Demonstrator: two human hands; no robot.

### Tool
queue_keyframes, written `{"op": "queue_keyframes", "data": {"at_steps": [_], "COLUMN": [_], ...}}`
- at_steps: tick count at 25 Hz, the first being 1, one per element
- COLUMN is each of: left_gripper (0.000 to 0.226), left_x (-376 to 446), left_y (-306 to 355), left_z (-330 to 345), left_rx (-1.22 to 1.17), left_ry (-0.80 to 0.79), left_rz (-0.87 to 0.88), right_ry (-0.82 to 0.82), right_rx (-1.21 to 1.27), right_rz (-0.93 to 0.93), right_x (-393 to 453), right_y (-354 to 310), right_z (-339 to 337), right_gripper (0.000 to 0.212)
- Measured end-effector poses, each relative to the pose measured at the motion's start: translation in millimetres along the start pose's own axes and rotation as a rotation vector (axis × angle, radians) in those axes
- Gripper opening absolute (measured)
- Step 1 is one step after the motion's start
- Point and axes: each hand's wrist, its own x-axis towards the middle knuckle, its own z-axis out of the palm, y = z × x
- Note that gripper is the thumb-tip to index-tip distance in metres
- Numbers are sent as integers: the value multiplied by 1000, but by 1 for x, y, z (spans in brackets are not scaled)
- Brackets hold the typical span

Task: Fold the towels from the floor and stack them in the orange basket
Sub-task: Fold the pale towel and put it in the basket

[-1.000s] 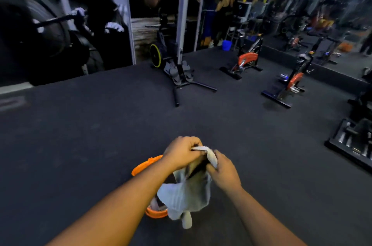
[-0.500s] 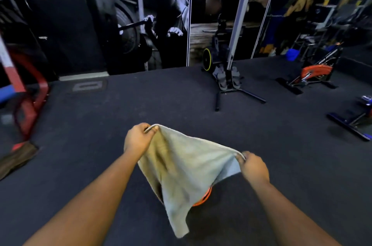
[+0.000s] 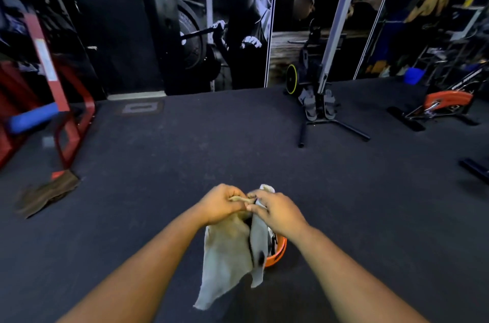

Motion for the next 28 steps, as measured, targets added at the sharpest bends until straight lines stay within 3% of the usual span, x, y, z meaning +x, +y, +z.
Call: {"op": "queue_keyframes", "data": {"at_steps": [2, 6, 8, 11, 14, 17, 20, 23, 28], "left_gripper": [21, 45, 34, 1, 8, 15, 17, 22, 40], "left_x": [-15, -39, -44, -45, -45, -49, -48, -51, -50], "left_y": [-15, -62, -71, -59, -40, -27, -23, -13, 1], "left_z": [-7, -9, -8, 0, 10, 14, 14, 15, 18], "left_rx": [-137, -382, -516, -576, -597, -541, -456, -393, -367], "left_ry": [-4, 180, 266, 379, 487, 494, 495, 442, 394], "left_rz": [-28, -100, -150, -123, -41, 38, 62, 103, 142], "right_ry": [-5, 34, 70, 190, 112, -49, -109, 14, 183], "right_rx": [-90, -94, -14, 414, 877, 1023, 960, 760, 653], "right_rz": [18, 156, 246, 342, 375, 326, 274, 179, 122], "right_x": [1, -3, -1, 3, 0, -3, 0, 3, 3], "right_y": [0, -5, -8, -26, -46, -60, -60, -58, -55], "right_z": [-3, 5, 14, 26, 27, 19, 14, 10, 2], "right_gripper": [21, 20, 18, 10, 5, 8, 12, 3, 13]}}
